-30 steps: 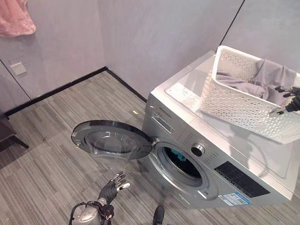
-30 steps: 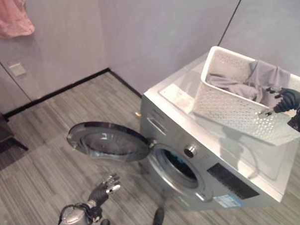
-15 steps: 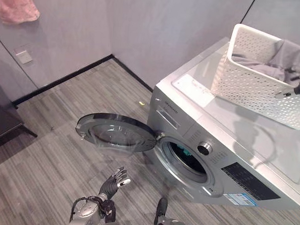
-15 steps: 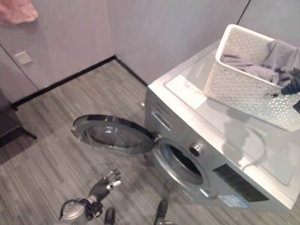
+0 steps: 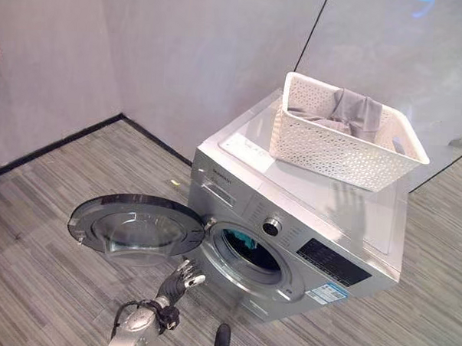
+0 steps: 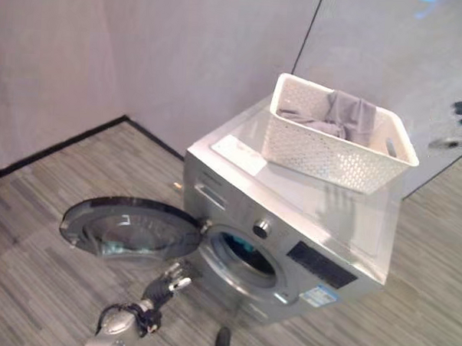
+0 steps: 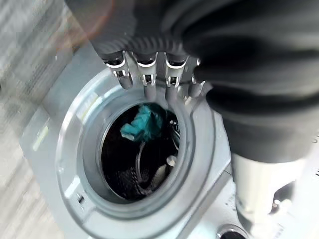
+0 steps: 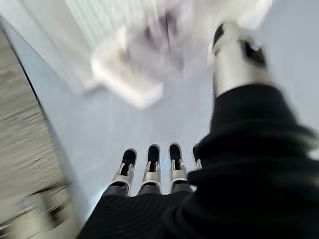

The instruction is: Grab the laundry basket,head to the washer,open it,put in the laundry and shut it.

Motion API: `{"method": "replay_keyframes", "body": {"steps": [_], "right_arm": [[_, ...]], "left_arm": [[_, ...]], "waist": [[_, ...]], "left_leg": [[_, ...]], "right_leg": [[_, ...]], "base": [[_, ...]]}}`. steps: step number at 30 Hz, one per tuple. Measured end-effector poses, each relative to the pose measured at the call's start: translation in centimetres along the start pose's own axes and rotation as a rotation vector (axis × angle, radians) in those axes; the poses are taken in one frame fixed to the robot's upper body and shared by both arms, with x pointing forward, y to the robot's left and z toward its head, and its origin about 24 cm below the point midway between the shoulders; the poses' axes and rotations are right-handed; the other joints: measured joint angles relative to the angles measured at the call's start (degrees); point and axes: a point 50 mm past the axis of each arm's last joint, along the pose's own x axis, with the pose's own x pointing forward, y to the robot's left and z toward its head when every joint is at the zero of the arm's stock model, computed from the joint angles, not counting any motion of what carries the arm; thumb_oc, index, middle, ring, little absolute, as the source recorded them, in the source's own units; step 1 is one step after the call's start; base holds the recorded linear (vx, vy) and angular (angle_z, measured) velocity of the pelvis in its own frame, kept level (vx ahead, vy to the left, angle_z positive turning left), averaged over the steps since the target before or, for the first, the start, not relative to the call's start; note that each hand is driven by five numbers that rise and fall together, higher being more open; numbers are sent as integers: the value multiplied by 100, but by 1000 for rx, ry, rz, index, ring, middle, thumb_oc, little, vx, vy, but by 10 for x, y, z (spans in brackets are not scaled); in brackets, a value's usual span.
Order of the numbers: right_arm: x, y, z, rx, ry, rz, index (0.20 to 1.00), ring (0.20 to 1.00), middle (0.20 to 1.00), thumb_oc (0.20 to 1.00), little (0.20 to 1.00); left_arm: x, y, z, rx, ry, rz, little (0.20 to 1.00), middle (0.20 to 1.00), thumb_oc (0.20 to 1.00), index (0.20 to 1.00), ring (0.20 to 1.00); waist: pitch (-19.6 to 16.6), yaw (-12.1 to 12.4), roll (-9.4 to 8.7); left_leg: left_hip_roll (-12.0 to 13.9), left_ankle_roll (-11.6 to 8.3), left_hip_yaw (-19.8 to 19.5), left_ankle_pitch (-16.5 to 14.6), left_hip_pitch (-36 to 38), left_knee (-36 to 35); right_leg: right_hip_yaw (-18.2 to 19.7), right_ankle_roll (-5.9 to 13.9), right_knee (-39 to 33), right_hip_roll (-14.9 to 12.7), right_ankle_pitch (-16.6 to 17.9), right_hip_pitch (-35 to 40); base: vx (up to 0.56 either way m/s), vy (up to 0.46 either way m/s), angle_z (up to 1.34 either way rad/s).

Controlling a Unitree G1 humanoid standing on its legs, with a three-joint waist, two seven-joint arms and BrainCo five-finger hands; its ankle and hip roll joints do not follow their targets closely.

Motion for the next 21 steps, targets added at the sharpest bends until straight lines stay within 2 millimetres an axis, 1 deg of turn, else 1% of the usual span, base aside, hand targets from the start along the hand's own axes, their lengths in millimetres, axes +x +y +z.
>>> {"method": "replay_keyframes", "body": {"steps": [2,3,4,5,6,7,8,9,10,11,12,13,14,15,16,17,18,19,20,21], "right_arm": [[5,4,4,26,16,-10,934,934,934,934,934],[9,11,7,34,20,-9,937,937,937,937,937],[10,14,8,31,28,-8,950,950,950,950,950],[11,14,7,29,33,-6,937,937,937,937,937],[11,15,7,23,41,-5,893,893,893,893,893],[12,17,7,20,44,1,890,890,890,890,890],[15,27,9,26,39,22,890,890,890,890,890],[17,31,11,20,38,32,896,896,896,896,896],[18,34,12,16,36,37,903,903,903,903,903],[19,34,14,29,38,29,896,896,896,896,896],[19,30,18,46,36,6,903,903,903,903,903],[19,28,20,56,34,-8,915,915,915,915,915],[18,23,18,63,45,-27,937,937,937,937,937],[16,14,18,75,55,-55,1000,1000,1000,1000,1000],[12,4,15,78,64,-84,1000,1000,1000,1000,1000],[9,-5,13,74,70,-107,1000,1000,1000,1000,1000],[6,-10,10,59,84,-121,940,940,940,940,940],[5,-11,4,44,115,-126,884,884,884,884,884],[5,-10,-1,33,145,-121,856,856,856,856,856],[5,-8,-4,20,161,-115,799,799,799,799,799]], "left_arm": [[-4,5,-2,-1,8,17,1000,1000,1000,1000,1000],[-7,6,-6,-9,16,27,1000,1000,1000,1000,1000],[-8,8,-7,-19,13,41,1000,1000,1000,1000,1000],[-8,9,-7,-25,9,49,1000,1000,1000,1000,1000],[-11,12,-8,-22,15,60,1000,1000,1000,1000,1000],[-14,16,-11,-20,29,71,1000,1000,1000,1000,1000],[-22,25,-15,-20,48,104,1000,1000,1000,1000,1000],[-24,29,-15,-14,54,114,1000,1000,1000,1000,1000],[-24,32,-12,-2,51,121,1000,1000,1000,1000,1000],[-23,36,-7,9,40,131,1000,1000,1000,1000,1000],[-20,39,2,28,18,133,1000,1000,1000,1000,1000],[-19,40,5,39,16,132,1000,1000,1000,1000,1000],[-16,36,6,41,15,115,1000,1000,1000,1000,1000],[-12,30,6,29,9,99,1000,1000,1000,1000,1000],[-8,22,4,25,14,73,1000,1000,1000,1000,1000],[-5,14,2,27,23,45,1000,1000,1000,1000,1000],[-3,8,0,28,28,25,1000,1000,1000,1000,1000],[-1,2,-3,16,32,11,1000,1000,1000,1000,1000],[-1,0,-4,12,36,6,1000,1000,1000,1000,1000],[-2,2,-5,13,39,13,1000,1000,1000,1000,1000]], "waist": [[-38,166,113],[-62,174,147],[-72,170,157],[-76,188,158],[-73,288,161],[-75,365,154],[-38,541,60],[16,645,0],[86,685,-86],[246,765,-156],[464,875,-229],[545,957,-255],[636,925,-286],[683,923,-288],[688,938,-283],[701,941,-303],[752,942,-299],[758,957,-261],[758,1001,-220],[755,1067,-165]], "left_leg": [[31,4,-29,0,-70,9],[47,5,-101,-6,-136,58],[61,18,-225,-19,-247,115],[74,29,-337,-10,-313,125],[117,33,-429,-5,-392,200],[154,30,-497,-2,-451,283],[186,-12,-591,17,-644,656],[186,-19,-672,44,-779,928],[179,-25,-773,45,-1014,1318],[161,-54,-966,67,-1391,2007],[166,-111,-1150,188,-1804,2775],[168,-82,-1033,271,-2188,3214],[172,-83,-680,249,-2398,3203],[131,-69,-222,248,-2485,2769],[-34,-86,35,271,-2554,2196],[-242,-111,151,298,-2639,1701],[-412,-142,136,320,-2688,1428],[-485,-159,114,335,-2714,1251],[-497,-84,-9,395,-2659,1191],[-421,-103,-8,459,-2413,1188]], "right_leg": [[-24,-15,11,23,12,-32],[-76,-25,45,36,14,-41],[-175,-51,46,37,-7,-50],[-256,-80,45,52,-31,-60],[-299,-133,47,98,-67,-66],[-320,-156,49,147,-87,-62],[-312,-253,48,241,-163,-44],[-330,-265,55,277,-169,-30],[-302,-342,55,290,-228,-20],[-305,-432,108,310,-283,3],[-322,-528,194,264,-337,13],[-381,-592,138,265,-373,106],[-464,-598,21,218,-399,176],[-592,-586,6,141,-413,168],[-609,-592,6,72,-416,93],[-609,-601,7,-23,-420,-2],[-593,-602,9,-81,-421,-34],[-573,-599,28,-84,-419,-50],[-473,-590,38,-49,-417,-30],[-320,-578,36,19,-410,44]], "base": [[71,-107,9],[74,-110,28],[84,-109,45],[96,-125,53],[81,-130,44],[43,-152,40],[-13,-153,29],[-37,-145,32],[-30,-82,36],[72,-54,45],[130,25,51],[168,57,69],[109,92,84],[79,65,84],[77,66,62],[109,95,42],[87,79,20],[51,46,-8],[199,138,-58],[284,203,-71]]}}
